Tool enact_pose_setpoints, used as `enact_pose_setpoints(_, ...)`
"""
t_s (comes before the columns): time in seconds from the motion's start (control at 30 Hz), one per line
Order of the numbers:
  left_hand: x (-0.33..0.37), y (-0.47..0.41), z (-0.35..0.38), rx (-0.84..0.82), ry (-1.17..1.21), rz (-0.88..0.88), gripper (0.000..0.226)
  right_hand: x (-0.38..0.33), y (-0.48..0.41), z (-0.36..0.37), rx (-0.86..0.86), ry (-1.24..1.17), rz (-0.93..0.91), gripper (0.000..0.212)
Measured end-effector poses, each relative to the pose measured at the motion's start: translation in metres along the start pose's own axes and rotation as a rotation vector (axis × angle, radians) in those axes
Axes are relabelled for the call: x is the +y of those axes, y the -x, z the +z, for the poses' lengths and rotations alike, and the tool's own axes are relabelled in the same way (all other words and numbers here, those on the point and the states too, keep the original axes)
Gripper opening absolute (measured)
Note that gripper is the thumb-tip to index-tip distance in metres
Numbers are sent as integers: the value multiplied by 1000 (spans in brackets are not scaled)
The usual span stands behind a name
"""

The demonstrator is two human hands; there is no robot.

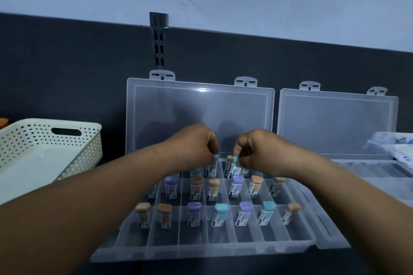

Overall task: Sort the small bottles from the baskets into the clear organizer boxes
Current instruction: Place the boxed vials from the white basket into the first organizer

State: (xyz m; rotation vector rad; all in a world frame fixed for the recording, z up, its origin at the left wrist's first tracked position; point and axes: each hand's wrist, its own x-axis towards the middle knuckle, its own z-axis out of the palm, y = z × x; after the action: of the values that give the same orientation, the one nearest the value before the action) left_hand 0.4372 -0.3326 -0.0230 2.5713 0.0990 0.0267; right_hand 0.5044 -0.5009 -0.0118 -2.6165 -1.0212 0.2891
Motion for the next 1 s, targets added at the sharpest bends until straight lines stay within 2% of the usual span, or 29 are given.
enact_pose_setpoints(0.23, -6, -4, 12, -43, -60, -49, 17, 6, -9, 11, -67, -12, 18, 15)
enact_pose_setpoints(0.63, -10, -7, 19, -85, -52, -79, 15, 10, -13, 16, -119, -22, 44, 15)
enact_pose_setpoints(1.0, -10, -2, 6, -60, -69, -46, 24, -1, -10, -4, -52, 46, 23, 7)
